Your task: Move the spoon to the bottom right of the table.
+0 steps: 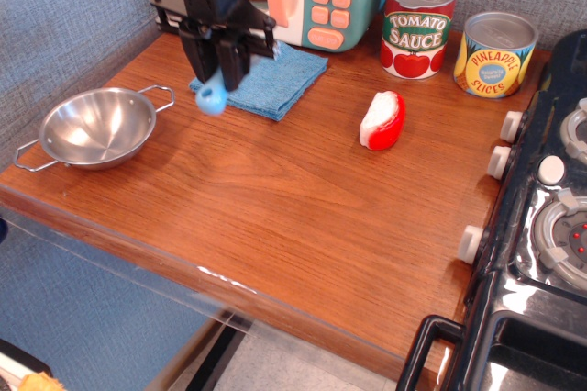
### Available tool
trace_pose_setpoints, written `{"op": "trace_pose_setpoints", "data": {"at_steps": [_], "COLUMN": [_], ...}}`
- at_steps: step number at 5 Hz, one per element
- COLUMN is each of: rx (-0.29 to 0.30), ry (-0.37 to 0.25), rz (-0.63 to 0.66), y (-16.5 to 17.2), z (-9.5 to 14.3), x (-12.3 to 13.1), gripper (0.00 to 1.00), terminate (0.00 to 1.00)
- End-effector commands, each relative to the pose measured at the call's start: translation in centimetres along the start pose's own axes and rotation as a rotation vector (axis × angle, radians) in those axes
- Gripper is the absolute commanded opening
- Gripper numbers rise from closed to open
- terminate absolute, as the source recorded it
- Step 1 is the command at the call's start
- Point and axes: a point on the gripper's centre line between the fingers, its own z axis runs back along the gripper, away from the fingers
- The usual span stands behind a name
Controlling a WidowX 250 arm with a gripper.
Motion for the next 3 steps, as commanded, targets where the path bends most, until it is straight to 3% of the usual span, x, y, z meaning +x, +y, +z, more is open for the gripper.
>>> {"op": "trace_pose_setpoints", "data": {"at_steps": [1, 3], "rx": [-0.012, -0.028], "ry": [0.015, 0.084], "rz": [-0.123, -0.169], "y": [-5.7, -10.5], "z": [1.1, 0.1], "x": [-3.2, -6.3], "gripper": [0.0, 0.0], "terminate": [0.0, 0.0]}}
